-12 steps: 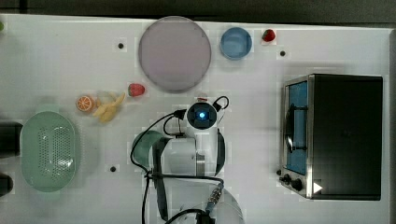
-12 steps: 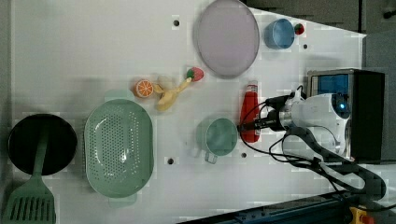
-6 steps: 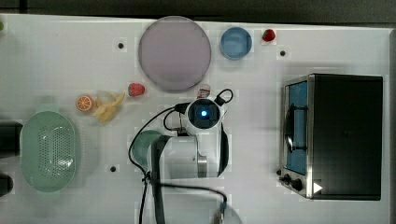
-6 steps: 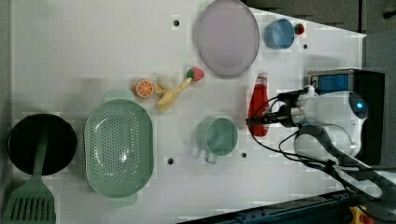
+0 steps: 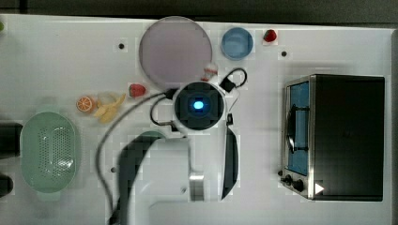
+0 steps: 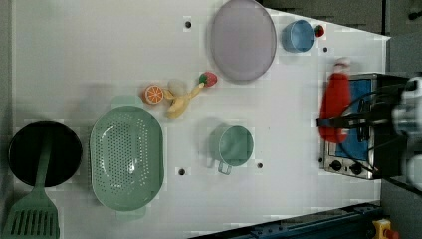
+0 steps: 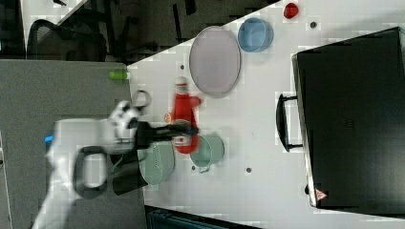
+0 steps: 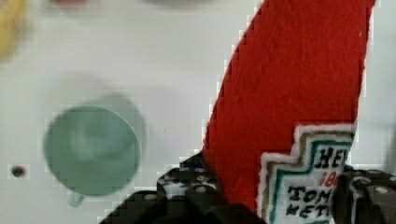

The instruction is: Pick Ketchup from the table and place it in strainer.

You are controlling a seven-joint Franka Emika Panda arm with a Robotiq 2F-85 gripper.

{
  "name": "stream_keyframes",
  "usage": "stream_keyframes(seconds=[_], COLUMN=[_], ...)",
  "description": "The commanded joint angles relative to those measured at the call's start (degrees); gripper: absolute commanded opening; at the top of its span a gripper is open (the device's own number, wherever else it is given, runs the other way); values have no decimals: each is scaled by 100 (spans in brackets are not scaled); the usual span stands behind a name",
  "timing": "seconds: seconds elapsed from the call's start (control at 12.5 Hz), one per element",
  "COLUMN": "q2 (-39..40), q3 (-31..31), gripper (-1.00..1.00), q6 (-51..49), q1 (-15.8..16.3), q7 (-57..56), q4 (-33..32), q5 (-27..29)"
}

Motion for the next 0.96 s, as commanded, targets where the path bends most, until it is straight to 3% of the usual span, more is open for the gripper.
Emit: stream_keyframes(seconds=[0.08,0.56,0.96], q2=[-121,335,1525], q3=[676,2335,3406], gripper=[24,24,24], q6=[-653,-373,1300], q1=[285,633,806], q7=[1159,4010,5909], q4=[463,796,781], q5=[287,339,322])
